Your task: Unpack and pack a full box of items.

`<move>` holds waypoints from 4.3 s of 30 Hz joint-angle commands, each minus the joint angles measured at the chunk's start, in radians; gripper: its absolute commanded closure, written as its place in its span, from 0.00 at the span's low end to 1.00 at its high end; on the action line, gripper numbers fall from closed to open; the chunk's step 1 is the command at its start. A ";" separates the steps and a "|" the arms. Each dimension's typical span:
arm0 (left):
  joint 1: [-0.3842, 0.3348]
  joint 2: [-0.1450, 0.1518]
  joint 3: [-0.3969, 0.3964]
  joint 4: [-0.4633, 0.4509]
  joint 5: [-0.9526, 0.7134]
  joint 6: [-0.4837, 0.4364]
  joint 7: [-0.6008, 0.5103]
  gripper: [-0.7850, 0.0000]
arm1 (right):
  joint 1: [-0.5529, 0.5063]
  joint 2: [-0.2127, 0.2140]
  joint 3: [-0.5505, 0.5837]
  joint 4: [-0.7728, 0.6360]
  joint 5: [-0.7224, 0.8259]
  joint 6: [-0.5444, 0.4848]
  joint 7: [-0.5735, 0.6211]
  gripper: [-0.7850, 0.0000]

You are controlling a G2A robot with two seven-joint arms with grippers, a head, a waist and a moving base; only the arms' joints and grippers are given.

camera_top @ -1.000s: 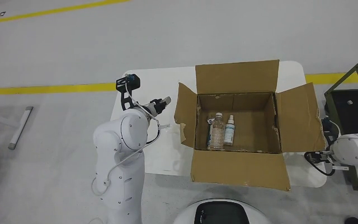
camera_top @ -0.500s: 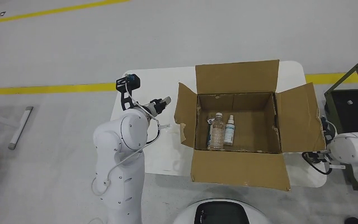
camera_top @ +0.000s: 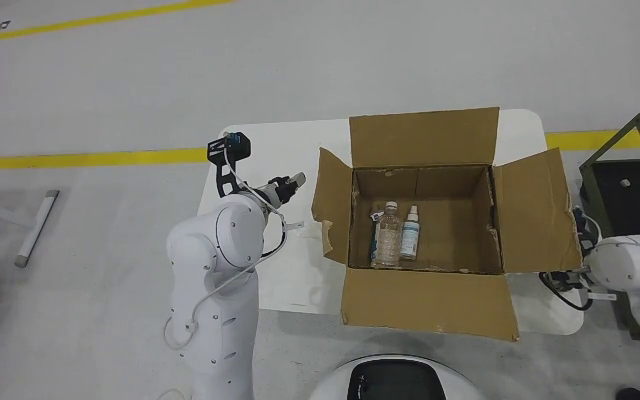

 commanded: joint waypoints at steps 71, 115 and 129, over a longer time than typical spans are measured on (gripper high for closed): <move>0.000 0.000 0.000 0.000 0.000 0.000 0.000 0.00 | 0.424 -0.120 -0.466 -0.170 0.072 0.322 -0.188 1.00; 0.000 0.000 0.000 0.000 0.000 0.000 0.000 0.00 | 0.569 -0.268 -0.733 0.216 -0.011 0.369 -0.249 0.62; 0.000 0.000 0.000 0.000 0.000 0.000 0.000 0.00 | 0.446 -0.233 -0.431 -0.091 0.055 0.399 -0.408 0.95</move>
